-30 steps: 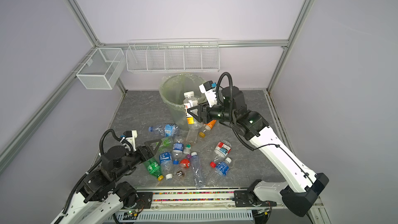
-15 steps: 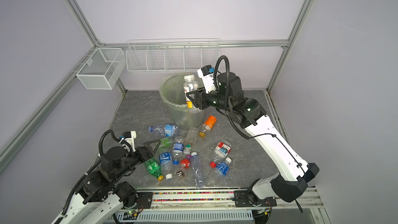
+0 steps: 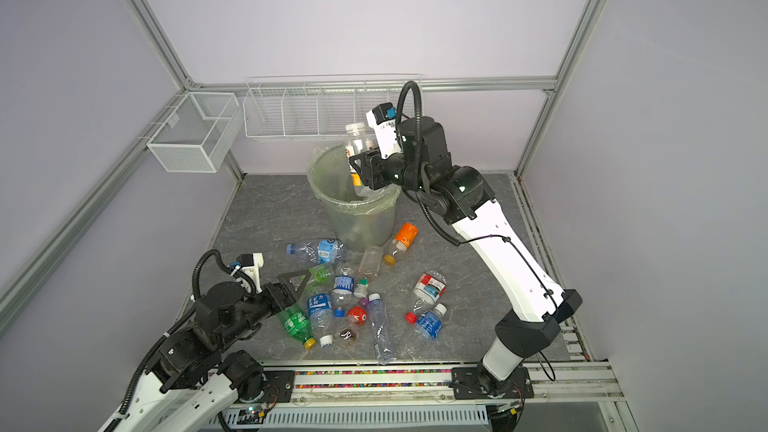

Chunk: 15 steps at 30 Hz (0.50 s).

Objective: Throw the plastic bottles in the bin
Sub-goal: 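Carry the tea bottle with the right gripper over the wastebasket opening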

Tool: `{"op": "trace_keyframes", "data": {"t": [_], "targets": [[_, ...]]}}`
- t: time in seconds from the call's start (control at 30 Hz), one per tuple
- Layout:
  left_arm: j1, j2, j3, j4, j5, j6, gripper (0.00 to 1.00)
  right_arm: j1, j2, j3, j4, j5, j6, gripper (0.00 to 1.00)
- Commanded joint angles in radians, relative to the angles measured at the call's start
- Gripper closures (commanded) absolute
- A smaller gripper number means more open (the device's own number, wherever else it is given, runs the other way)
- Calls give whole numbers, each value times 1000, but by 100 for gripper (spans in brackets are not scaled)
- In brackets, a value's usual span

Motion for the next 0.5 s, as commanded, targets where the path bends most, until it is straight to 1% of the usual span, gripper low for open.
{"op": "trace_keyframes", "data": {"t": [0.0, 0.27, 0.47], "targets": [[-4, -10, 32, -20, -1, 17, 6, 13, 26, 60, -27, 33, -31, 93], [-6, -15, 24, -24, 9, 37, 6, 17, 108, 147, -39, 61, -41, 93], [-7, -18, 18, -25, 17, 37, 5, 16, 217, 277, -89, 55, -41, 93]]}}
